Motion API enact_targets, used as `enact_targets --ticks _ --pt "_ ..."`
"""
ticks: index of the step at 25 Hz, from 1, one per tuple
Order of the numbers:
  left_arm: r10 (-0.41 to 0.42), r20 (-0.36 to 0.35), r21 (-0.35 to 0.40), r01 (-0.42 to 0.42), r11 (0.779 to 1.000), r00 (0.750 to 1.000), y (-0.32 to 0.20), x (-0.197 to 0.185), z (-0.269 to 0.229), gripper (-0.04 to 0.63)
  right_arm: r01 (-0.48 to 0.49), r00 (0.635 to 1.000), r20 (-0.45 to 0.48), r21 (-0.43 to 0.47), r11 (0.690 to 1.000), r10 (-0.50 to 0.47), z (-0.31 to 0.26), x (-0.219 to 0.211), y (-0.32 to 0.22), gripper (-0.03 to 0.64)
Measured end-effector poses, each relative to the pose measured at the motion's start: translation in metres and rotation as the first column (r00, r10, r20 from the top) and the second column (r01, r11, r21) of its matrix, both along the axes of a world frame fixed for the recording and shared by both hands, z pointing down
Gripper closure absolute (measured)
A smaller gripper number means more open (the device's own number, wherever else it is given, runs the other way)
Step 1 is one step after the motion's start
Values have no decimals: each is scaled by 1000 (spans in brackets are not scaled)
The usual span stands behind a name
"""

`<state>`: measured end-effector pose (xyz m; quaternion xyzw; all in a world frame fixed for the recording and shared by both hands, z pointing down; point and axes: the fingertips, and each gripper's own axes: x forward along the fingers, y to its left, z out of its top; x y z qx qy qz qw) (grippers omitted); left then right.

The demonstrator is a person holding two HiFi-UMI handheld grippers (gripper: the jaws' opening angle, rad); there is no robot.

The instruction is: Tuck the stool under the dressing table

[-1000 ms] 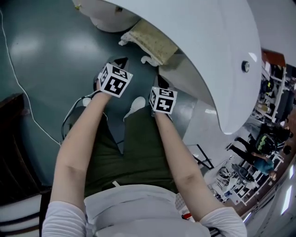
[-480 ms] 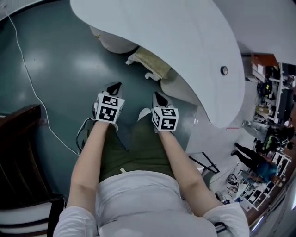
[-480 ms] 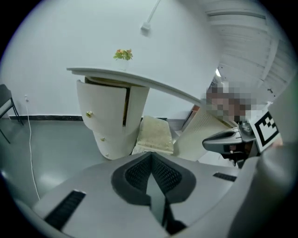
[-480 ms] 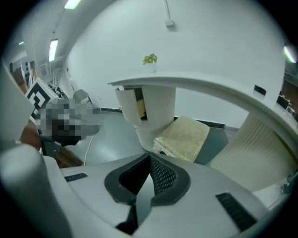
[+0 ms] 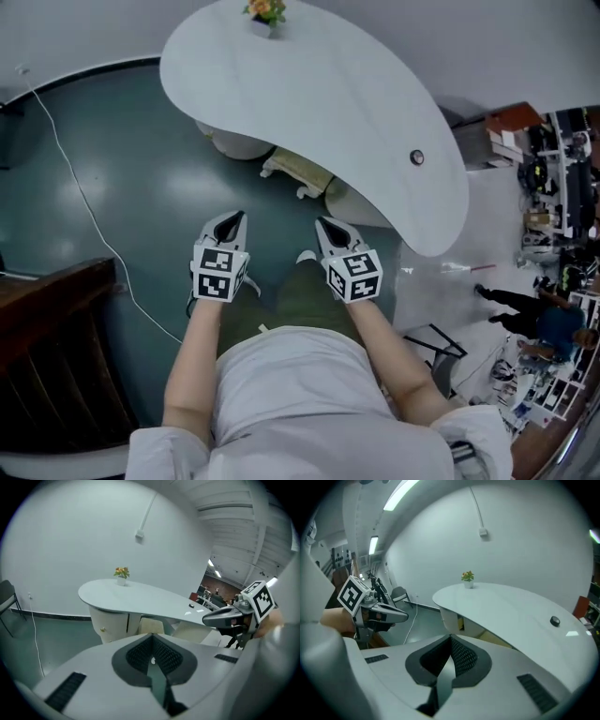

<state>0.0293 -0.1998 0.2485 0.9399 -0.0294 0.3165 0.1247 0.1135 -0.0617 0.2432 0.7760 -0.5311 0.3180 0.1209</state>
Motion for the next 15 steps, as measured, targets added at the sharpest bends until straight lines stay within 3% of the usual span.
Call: enact_targets --ticks 8,15 --pt "63 -140 86 -51 995 988 4 -11 -126 594 56 996 -75 152 987 -45 -126 -23 -10 607" --pt "47 -283 122 -13 992 958 3 -25 -209 594 93 988 -148 283 954 -52 -207 -41 -20 607"
